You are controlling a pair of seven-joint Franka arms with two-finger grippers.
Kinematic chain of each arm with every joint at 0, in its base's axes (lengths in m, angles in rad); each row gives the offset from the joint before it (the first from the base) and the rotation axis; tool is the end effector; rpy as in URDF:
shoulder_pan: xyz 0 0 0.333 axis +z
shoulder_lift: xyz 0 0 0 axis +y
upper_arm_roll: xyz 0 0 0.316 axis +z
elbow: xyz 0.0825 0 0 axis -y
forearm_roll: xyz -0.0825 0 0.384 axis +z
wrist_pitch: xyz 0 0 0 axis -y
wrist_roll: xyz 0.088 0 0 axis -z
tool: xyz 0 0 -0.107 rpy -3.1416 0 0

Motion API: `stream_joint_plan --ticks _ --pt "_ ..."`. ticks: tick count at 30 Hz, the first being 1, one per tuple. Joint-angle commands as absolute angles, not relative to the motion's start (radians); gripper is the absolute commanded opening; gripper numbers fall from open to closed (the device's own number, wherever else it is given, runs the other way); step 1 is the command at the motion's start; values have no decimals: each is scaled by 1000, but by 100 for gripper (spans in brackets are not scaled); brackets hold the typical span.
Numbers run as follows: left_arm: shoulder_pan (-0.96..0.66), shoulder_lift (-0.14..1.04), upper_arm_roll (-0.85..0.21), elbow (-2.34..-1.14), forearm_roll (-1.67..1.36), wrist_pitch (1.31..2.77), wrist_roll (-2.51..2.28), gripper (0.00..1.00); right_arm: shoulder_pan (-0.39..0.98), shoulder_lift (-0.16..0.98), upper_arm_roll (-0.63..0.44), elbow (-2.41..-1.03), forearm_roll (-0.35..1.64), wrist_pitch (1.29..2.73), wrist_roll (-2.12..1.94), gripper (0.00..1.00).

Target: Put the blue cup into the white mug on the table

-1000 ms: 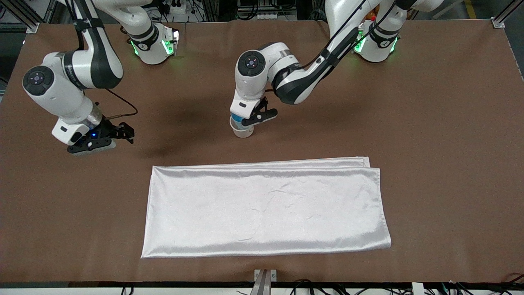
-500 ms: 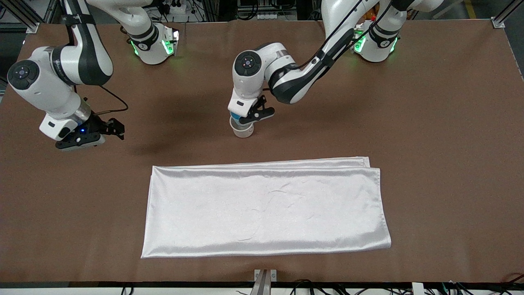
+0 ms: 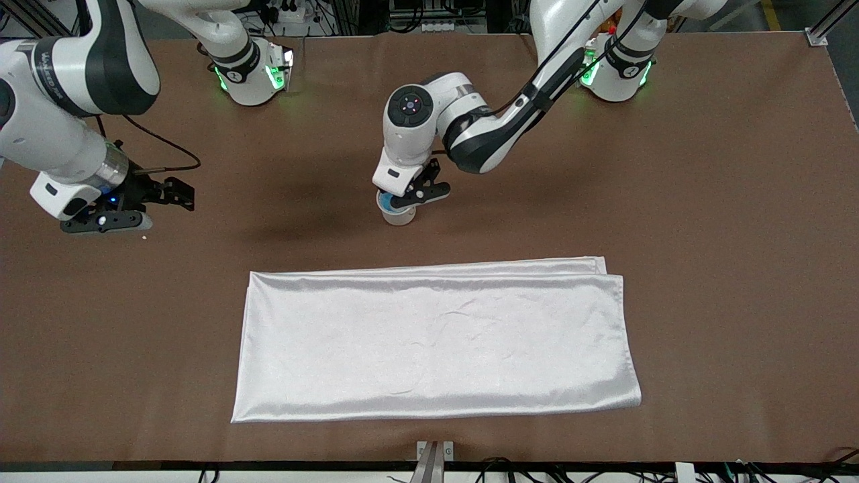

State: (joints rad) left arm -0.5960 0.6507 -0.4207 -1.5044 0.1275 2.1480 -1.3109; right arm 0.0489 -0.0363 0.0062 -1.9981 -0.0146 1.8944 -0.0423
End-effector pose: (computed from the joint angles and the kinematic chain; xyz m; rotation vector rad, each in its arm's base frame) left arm 0.4215 -0.5735 0.3142 2.9995 0.4690 -0.1653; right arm 0.5373 0.0286 0.4690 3.1214 0.1601 -0.1052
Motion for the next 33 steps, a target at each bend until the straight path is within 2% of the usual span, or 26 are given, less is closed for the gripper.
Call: stream_joint_plan --ticks 1,6,14,22,33 --pt "-535 580 -416 -1491 132 2138 -1261 100 51 -40 8 -1889 -3 1766 -34 100" --pt "-479 496 -393 -1493 193 2131 -1200 100 48 -37 6 -1787 -5 1671 -67 100" --pt "-355 396 -393 -1491 187 2042 -973 100 35 -31 0 -1668 -6 1602 -126 100" --pt "-229 315 -394 -1493 184 1910 -850 100 -11 -32 -2 -1634 -5 1574 -221 100" --pt "-66 259 -394 -1491 147 1850 -723 100 -12 -37 -2 -1563 -3 1519 -109 100"
